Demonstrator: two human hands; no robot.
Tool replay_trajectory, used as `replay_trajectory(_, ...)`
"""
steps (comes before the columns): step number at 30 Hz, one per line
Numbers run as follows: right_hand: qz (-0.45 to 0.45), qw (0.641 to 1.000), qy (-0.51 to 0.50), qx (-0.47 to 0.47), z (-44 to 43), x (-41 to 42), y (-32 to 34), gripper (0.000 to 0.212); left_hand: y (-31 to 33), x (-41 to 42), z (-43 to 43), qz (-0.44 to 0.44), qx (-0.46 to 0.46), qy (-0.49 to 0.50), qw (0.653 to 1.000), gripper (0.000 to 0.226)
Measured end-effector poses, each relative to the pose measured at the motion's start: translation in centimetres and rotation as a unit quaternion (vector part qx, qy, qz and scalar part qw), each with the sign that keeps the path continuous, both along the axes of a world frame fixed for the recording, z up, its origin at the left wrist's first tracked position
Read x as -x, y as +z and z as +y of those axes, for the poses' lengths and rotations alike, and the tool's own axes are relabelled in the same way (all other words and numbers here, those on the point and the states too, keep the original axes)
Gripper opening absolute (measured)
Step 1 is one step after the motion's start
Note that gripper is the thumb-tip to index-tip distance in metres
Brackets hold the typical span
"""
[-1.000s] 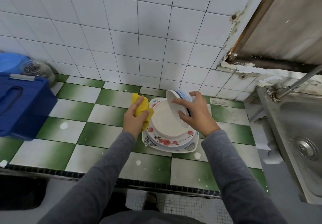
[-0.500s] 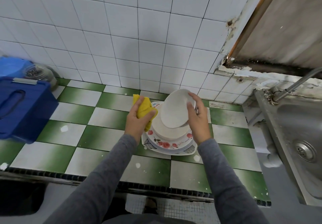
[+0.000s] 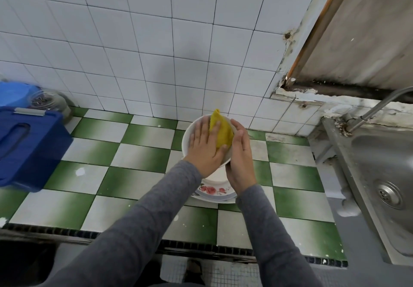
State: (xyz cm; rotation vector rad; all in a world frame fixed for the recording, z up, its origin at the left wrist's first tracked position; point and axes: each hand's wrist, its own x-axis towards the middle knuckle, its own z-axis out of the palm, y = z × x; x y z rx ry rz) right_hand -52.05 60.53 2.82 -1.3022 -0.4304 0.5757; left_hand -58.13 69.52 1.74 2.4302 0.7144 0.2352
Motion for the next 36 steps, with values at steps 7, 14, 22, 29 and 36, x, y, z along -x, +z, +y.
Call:
replay_trajectory(7,0.025,0.999,0.019,-0.018,-0.2,-0.5,0.0,0.040,0.4,0.8,-1.7,0.056,0.020,-0.030,0.998,0.065)
replay_trajectory(14,-0.001,0.999,0.051,-0.011,0.0,-0.7,0.2,0.045,1.2,-0.4,0.7,0.016,0.091,-0.067,0.993,0.061)
replay_trajectory(22,0.025,0.998,0.050,-0.032,0.6,-1.2,0.9,0.036,2.5,0.6,1.6,0.016,0.050,-0.155,0.986,0.055)
replay_trajectory(29,0.024,0.998,0.026,-0.060,0.7,-2.0,1.4,0.037,3.3,1.4,0.7,0.016,0.082,-0.152,0.985,0.053)
replay_trajectory(36,0.081,0.994,0.034,-0.070,0.7,-1.5,1.1,0.033,3.3,0.3,1.0,0.145,0.004,-0.155,0.977,0.051)
